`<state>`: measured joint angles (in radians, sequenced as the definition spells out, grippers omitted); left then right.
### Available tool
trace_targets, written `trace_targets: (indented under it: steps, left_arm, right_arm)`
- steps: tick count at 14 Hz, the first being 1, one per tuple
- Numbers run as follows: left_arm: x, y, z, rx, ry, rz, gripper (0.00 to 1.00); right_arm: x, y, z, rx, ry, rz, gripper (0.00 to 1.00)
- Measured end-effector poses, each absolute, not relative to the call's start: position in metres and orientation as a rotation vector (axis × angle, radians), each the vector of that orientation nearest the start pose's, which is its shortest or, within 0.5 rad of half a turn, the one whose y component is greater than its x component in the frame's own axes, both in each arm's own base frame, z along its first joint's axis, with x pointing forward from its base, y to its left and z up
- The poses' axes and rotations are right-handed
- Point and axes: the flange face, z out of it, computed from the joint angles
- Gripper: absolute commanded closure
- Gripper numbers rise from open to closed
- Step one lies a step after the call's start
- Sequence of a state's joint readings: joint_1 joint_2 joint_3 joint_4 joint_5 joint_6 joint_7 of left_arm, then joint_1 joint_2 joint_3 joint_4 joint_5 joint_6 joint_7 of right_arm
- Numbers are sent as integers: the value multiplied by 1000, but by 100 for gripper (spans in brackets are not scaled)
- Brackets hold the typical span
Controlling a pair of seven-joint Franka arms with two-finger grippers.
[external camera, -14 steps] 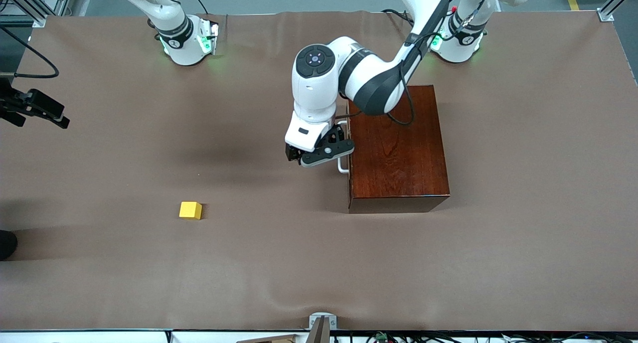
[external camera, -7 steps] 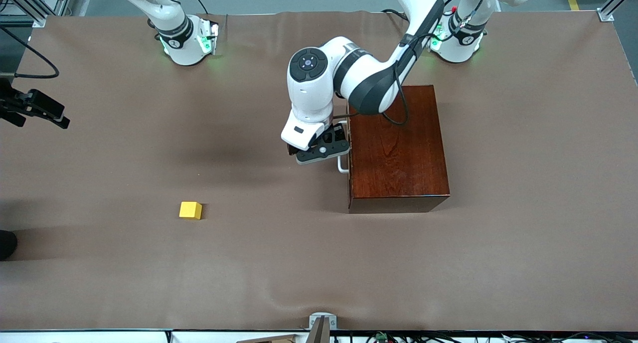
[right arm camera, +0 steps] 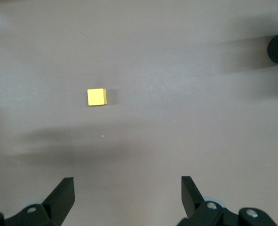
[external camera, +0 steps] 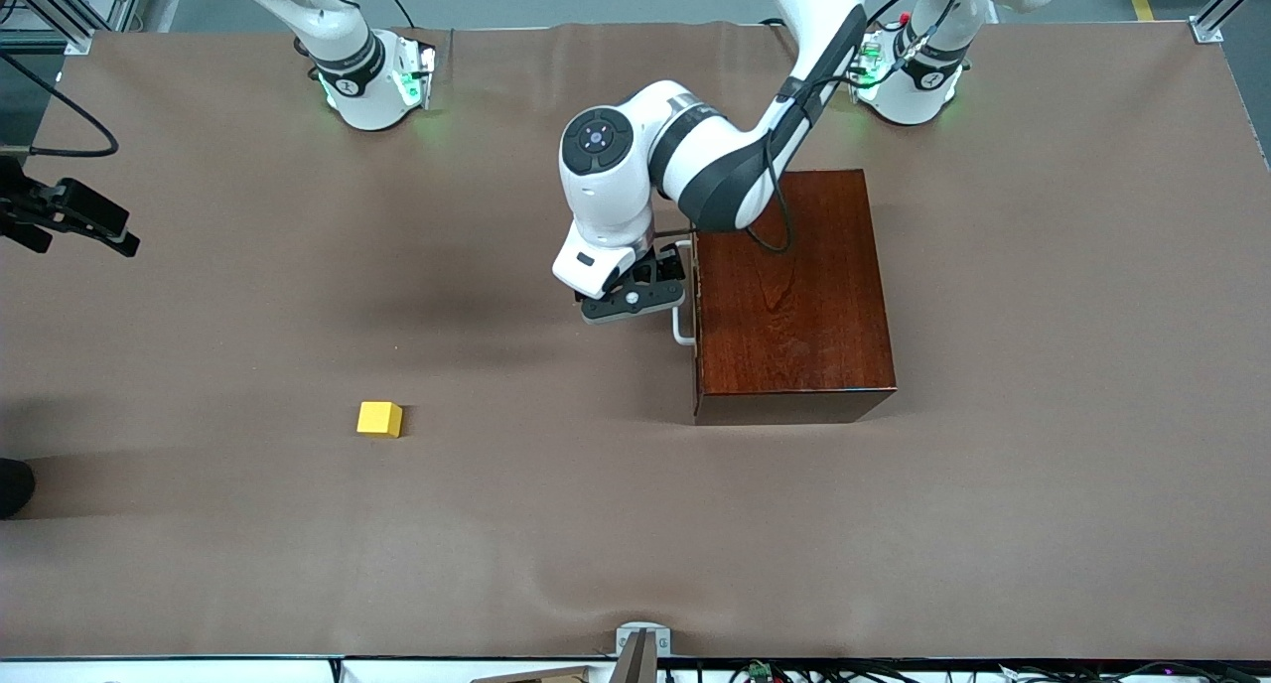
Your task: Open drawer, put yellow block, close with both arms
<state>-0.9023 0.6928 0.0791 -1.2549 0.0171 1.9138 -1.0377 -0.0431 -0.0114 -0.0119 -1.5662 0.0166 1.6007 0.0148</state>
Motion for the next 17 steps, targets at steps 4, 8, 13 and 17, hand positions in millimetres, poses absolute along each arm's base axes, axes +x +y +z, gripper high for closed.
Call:
trace_targets:
  steps: [4,8,13,17]
  left_arm:
    - [489,-546,332,-3015,-256,3,0]
    - [484,-541,327,-2973,-231,53,0]
    - [471,-551,302,-2939,-191,84,0]
    - [470,-551,301,-2932,-189,84,0]
  right_arm:
    - [554,-29,636,-3123,109,-72,0]
    - [554,-28,636,-3123,107,-72,0]
    - [554,-28,636,-3123,107,-72,0]
    - [554,-28,636,-3123,107,-72,0]
